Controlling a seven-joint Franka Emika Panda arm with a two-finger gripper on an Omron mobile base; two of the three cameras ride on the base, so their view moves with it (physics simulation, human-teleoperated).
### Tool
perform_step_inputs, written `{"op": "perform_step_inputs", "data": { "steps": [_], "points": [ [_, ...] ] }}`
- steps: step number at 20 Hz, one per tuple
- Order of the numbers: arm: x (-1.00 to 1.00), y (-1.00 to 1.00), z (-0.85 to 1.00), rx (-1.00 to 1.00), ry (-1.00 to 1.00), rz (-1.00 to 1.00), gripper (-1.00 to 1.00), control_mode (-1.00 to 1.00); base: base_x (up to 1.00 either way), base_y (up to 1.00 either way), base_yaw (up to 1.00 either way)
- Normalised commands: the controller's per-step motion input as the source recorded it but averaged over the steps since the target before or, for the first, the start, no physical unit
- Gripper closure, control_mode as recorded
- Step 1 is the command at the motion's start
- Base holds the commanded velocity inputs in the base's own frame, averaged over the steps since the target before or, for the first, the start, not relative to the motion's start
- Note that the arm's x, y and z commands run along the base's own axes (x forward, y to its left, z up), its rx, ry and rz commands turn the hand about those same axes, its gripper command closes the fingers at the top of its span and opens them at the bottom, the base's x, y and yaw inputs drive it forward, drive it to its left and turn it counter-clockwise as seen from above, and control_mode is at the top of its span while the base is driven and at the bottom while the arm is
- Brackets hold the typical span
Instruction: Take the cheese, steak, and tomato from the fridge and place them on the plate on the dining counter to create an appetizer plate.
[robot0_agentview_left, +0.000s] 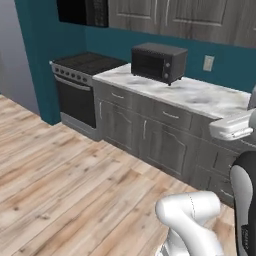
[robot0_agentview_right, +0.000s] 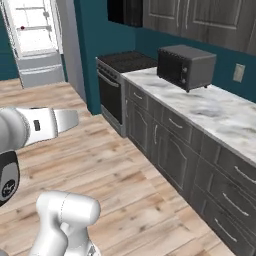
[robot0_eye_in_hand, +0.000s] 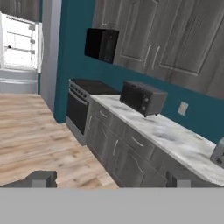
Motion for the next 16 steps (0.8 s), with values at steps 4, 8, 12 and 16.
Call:
{"op": "perform_step_inputs", "data": {
  "steps": [4,8,12,16],
  "points": [
    [0.0,0.0,0.0,0.0,0.0,0.0,-1.0,1.0,1.0,0.0,0.48],
    [0.0,0.0,0.0,0.0,0.0,0.0,-1.0,1.0,1.0,0.0,0.45],
    [0.0,0.0,0.0,0.0,0.0,0.0,-1.0,1.0,1.0,-0.01,0.39],
    [0.0,0.0,0.0,0.0,0.0,0.0,-1.0,1.0,1.0,-0.06,0.32]
  ]
}}
